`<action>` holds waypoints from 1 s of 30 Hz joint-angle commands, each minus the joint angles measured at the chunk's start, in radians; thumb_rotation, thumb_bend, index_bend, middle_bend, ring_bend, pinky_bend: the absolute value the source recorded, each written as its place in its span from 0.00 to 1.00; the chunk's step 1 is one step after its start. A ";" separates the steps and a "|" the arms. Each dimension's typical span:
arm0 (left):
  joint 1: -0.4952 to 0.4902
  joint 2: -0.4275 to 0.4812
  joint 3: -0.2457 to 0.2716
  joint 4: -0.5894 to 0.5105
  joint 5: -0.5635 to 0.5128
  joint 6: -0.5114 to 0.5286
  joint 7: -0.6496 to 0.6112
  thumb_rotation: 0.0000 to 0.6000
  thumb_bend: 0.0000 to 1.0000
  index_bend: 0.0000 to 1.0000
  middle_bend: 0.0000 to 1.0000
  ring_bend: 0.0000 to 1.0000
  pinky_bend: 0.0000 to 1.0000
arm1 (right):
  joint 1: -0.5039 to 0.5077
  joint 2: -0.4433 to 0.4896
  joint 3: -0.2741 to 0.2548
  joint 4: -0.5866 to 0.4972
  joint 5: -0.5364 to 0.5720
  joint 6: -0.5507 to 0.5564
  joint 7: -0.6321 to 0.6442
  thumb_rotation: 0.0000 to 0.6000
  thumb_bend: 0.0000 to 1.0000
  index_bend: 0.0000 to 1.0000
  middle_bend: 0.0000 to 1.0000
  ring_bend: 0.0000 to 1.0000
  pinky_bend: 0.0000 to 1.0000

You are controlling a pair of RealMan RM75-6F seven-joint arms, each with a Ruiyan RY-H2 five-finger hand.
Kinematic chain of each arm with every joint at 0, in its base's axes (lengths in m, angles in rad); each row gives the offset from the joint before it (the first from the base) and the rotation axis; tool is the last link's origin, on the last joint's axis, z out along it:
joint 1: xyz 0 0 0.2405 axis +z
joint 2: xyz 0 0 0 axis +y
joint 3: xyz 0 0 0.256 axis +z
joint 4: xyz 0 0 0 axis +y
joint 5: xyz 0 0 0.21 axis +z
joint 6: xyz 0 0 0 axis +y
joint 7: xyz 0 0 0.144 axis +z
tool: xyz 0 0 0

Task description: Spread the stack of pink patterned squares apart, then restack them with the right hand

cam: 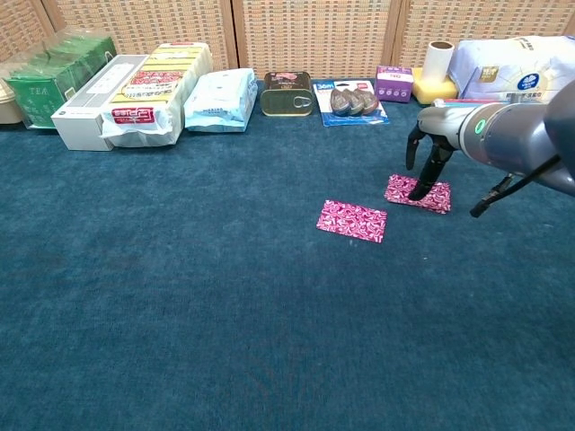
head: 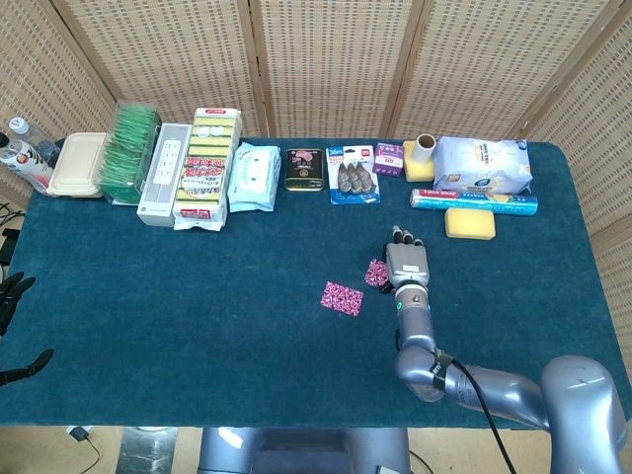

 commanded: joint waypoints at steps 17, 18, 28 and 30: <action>0.009 0.005 0.005 0.005 0.021 0.017 -0.022 1.00 0.23 0.00 0.00 0.00 0.06 | -0.006 -0.070 -0.037 -0.189 -0.174 0.179 0.032 0.91 0.19 0.30 0.00 0.00 0.04; 0.009 0.006 0.005 0.008 0.023 0.017 -0.026 1.00 0.23 0.00 0.00 0.00 0.06 | 0.002 -0.089 -0.035 -0.176 -0.162 0.193 0.017 0.91 0.18 0.29 0.00 0.00 0.04; 0.008 0.018 0.006 0.027 0.033 0.017 -0.076 1.00 0.23 0.00 0.00 0.00 0.06 | 0.034 -0.226 -0.001 -0.057 -0.118 0.236 -0.044 0.91 0.17 0.29 0.00 0.00 0.02; 0.008 0.020 0.007 0.029 0.038 0.016 -0.081 1.00 0.23 0.00 0.00 0.00 0.06 | 0.033 -0.235 0.007 -0.046 -0.119 0.236 -0.046 0.91 0.17 0.29 0.00 0.00 0.02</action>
